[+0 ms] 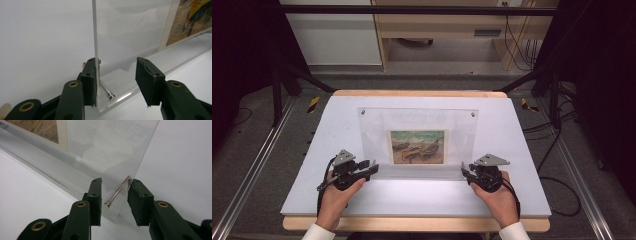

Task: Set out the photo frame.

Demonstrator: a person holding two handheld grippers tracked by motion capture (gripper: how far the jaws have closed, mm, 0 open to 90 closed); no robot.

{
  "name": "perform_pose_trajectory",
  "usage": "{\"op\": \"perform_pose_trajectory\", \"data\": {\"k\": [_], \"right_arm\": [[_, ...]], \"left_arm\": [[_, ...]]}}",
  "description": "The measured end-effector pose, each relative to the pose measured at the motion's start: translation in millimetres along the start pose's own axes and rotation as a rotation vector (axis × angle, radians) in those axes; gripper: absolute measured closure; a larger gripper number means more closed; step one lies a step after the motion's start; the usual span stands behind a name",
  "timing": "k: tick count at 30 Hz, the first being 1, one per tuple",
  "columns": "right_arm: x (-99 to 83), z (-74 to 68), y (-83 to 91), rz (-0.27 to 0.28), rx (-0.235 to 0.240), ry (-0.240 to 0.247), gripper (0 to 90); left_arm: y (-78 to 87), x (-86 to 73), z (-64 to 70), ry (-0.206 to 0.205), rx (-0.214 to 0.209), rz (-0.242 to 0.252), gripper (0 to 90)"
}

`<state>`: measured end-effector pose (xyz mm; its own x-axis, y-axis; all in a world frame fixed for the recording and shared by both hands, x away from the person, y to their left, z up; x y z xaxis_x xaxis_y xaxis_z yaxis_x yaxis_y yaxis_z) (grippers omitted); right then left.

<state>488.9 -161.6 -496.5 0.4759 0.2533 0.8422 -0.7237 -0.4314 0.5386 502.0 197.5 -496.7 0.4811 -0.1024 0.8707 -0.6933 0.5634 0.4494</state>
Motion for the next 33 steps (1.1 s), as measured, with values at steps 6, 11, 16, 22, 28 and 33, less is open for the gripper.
{"op": "perform_pose_trajectory", "data": {"k": [6, 11, 16, 22, 28, 33], "right_arm": [[-2.8, -0.8, 0.9, 0.0, 0.003, 0.0, 65.0], [-4.9, -1.8, 1.3, -0.001, 0.002, -0.004, 65.3], [-6.4, -1.7, 1.6, 0.0, 0.007, -0.002, 65.7], [-7.0, -1.9, 1.7, 0.001, 0.006, -0.007, 65.7], [-7.4, -1.4, 1.8, 0.005, 0.009, -0.001, 65.8], [-8.6, -2.5, 2.2, 0.001, 0.012, -0.013, 65.8]], "left_arm": [[1.0, -2.4, 0.9, -0.013, -0.002, -0.01, 52.6], [1.3, -3.8, 1.7, -0.022, -0.003, -0.015, 52.5], [1.7, -5.0, 2.7, -0.026, -0.002, -0.02, 52.4], [2.1, -5.3, 2.9, -0.029, -0.002, -0.022, 52.3], [2.1, -5.8, 3.2, -0.029, -0.001, -0.022, 52.3], [2.2, -6.1, 3.3, -0.028, -0.003, -0.024, 52.2]]}}
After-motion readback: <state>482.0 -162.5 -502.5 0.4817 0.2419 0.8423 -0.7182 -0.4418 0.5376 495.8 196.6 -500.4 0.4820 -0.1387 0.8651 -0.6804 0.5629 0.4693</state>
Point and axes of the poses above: each handheld gripper's, and its own axes: y roughly backward along the jaws, x roughly out of its top, z roughly to its right, the point moved 7 cm from there along -y, roughly forward along the jaws, and after that the axes turned 6 degrees about z, right-handed, at the moved point
